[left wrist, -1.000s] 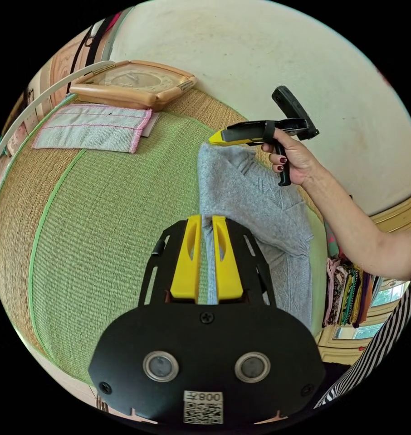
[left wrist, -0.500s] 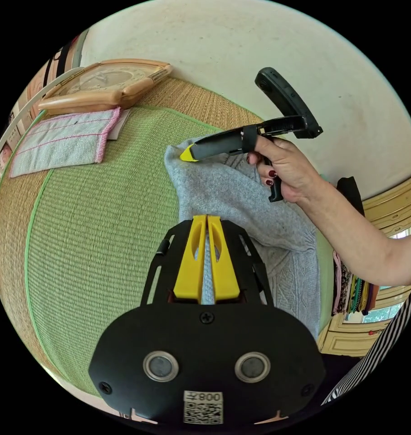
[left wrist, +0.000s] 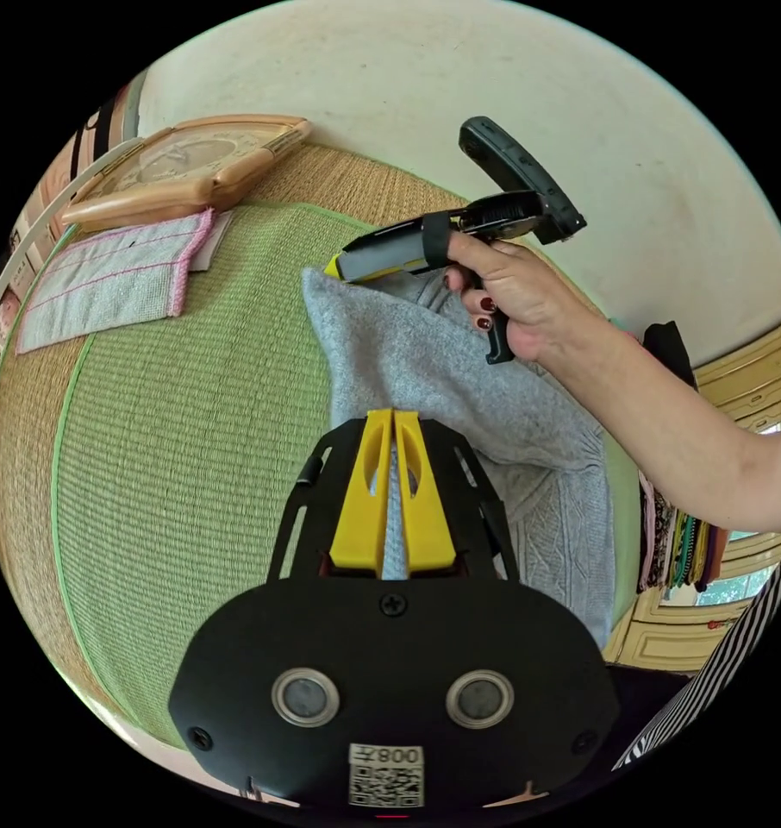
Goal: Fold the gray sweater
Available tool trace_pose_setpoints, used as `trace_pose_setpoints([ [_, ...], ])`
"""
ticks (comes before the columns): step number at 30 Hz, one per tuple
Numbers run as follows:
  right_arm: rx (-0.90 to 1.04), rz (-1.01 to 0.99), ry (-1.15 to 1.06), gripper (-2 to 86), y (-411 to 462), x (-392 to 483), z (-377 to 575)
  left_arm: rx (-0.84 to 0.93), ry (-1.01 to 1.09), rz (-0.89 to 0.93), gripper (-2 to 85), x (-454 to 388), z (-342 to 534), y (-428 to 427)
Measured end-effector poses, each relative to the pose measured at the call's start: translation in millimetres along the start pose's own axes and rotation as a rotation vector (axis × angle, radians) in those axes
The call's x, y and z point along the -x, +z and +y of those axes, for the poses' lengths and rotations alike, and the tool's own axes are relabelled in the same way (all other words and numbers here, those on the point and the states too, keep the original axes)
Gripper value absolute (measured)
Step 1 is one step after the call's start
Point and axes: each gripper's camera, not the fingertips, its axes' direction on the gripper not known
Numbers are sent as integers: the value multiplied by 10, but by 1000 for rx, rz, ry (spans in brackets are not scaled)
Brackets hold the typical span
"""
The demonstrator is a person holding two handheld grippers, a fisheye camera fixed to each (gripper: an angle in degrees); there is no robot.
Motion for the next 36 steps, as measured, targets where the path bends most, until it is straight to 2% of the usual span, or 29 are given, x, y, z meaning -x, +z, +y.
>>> trace_pose_setpoints([
  [3,-15,15,3,0,-44,-95,184,-59,7,-4,1,-102,-5,-197],
  [6,-86,-10,20,0,-232,-223,578,19,-3,-28,1,-135,-36,-165],
  [8,-126,-22,41,0,-398,-323,930,14,-31,39,1,-101,-60,-187],
  [13,-222,17,175,0,-946,-672,2408,-70,-17,42,1,-198,-202,-466],
  [19,-177,131,413,1,-920,-1005,3769,27,-20,0,1,-186,-600,-395],
  [21,-126,95,431,1,-746,-1110,3949,22,-38,46,1,-153,-647,-401],
  [26,-239,101,433,1,-945,-1249,4175,-57,1,54,1,-368,-733,-823],
  [33,-297,266,366,1,-1305,-1854,3871,-16,135,46,1,-696,-1331,-720],
  [36,-222,389,383,1,-1185,-2178,3682,51,140,7,1,-780,-1634,-501],
])
